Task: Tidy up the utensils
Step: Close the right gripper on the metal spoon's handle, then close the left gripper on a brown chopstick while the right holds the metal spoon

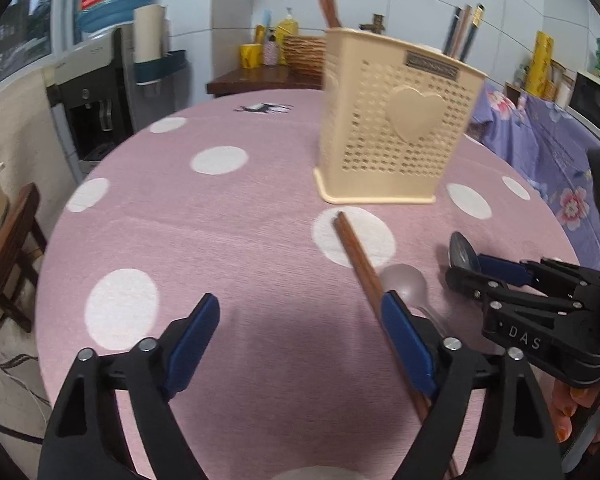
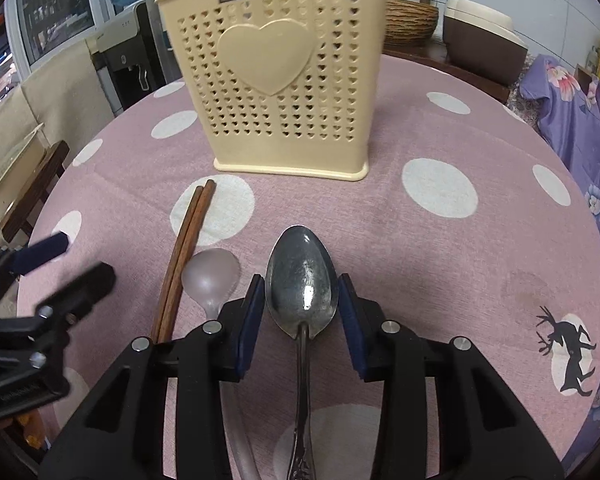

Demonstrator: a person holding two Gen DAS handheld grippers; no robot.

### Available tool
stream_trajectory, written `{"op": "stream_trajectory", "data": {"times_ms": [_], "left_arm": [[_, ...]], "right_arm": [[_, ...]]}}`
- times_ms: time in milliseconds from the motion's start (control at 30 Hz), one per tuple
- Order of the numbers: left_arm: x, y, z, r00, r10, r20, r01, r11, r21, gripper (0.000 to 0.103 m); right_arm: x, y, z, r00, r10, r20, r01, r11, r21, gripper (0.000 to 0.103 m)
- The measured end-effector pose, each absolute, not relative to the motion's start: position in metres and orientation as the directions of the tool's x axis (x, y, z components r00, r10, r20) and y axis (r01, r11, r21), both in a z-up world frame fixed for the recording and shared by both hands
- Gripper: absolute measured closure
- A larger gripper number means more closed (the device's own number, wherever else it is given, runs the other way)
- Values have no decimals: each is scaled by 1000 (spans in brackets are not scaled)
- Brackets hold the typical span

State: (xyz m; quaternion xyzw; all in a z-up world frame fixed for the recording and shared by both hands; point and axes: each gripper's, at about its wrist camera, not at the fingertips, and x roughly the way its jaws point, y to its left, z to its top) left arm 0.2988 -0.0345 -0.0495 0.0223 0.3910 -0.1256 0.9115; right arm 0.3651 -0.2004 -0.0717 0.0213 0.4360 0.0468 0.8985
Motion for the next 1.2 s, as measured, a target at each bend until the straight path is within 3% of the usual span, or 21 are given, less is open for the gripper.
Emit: {"op": "stream_trajectory", "data": {"times_ms": [333,733,1133,1200], "left_arm": [[304,-64,-65,619,-171,-766,287,958,18,41],[308,-40,-59,615,-171,-770,236,971,-27,43],[318,-68,-68,590,-125,-798,275,960,53,44],[318,-64,-67,584,-122,-803,277,959,56,50]], "right_arm": [[350,-208,-53,658,108,-745,-55,994,95,65],[337,-215,-38,692,125,-711,-42,990,133,65],[337,-217,-38,690,125,-713,-28,989,147,65],[336,-218,-38,691,124,-712,-28,989,145,65]]}}
